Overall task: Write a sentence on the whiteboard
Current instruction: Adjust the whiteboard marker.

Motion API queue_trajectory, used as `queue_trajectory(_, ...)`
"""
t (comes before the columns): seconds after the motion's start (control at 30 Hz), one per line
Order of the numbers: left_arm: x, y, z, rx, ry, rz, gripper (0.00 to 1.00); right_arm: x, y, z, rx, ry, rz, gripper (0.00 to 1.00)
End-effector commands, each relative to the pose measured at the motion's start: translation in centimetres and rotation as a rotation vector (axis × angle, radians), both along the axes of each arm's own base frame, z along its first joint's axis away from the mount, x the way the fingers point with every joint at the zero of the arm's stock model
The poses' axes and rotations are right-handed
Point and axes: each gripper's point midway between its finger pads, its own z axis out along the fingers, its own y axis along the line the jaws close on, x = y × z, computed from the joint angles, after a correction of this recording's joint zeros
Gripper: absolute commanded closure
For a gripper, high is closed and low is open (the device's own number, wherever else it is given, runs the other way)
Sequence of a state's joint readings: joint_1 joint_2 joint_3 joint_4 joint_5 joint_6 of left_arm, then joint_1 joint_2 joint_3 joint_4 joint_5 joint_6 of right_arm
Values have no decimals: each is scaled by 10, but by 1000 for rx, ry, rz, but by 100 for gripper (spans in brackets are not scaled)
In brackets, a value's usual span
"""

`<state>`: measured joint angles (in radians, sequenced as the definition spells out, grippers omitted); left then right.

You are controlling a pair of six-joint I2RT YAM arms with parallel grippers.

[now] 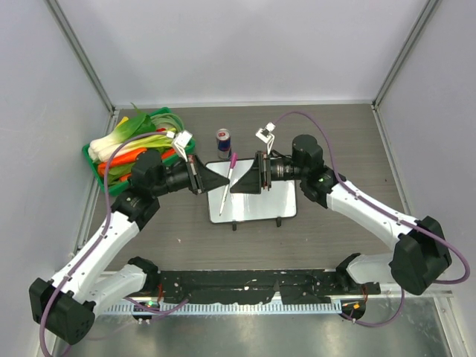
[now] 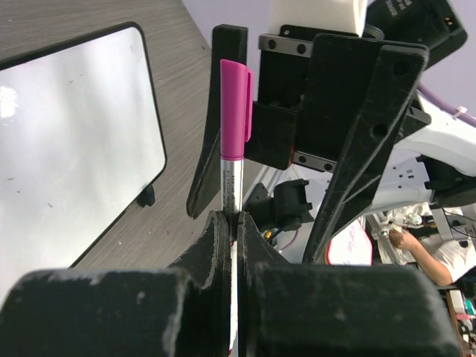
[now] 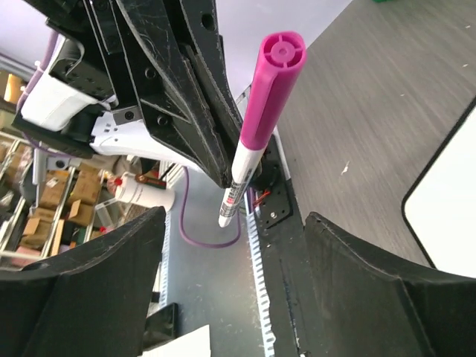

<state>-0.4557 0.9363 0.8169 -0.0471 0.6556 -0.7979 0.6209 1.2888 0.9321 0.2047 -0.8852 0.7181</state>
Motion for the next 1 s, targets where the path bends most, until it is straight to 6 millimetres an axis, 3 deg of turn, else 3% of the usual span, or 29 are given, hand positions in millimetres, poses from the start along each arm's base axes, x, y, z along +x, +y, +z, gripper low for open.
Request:
queue_trajectory(0.0,-8,-8,41,-88,-103,-86,100,-17,7,24,90,-54,126,24)
queue_trajectory(0.17,-7,-9,43,-100,-104,-88,100,-21,16,20,94,-44,152,37)
queue_trajectory(0.2,-7,-9,43,-101,-103,-88,100,-23,17,19,97,-28,154,43)
queue_trajectory(0.37,-7,-10,42,-115,-88,-91,100,-13,24,22,129,-27,110,50)
queue_trajectory(0.5,-8,-10,41,-119,-89,-90,100,-8,26,26,167,-1,74,72)
queue_trajectory(0.57,-9,-9,41,-116,-87,-90,100,-8,26,25,170,8,70,85)
queue_trajectory(0.6,-9,-8,41,-113,-87,-84,100,-7,25,25,171,7,67,97)
queue_trajectory(0.63,-8,-7,40,-109,-91,-76,100,-8,25,23,167,12,65,99)
queue_trajectory(0.67,-8,-7,40,-104,-90,-70,96,-8,25,22,163,11,63,99)
queue_trajectory(0.8,-6,-4,42,-92,-95,-42,47,-4,23,20,142,-2,30,99)
queue_trajectory(0.87,-6,-3,44,-91,-100,-33,37,-1,23,19,125,-6,-2,99)
queue_trajectory(0.97,-5,0,46,-85,-109,-17,33,5,18,22,112,-43,-59,99)
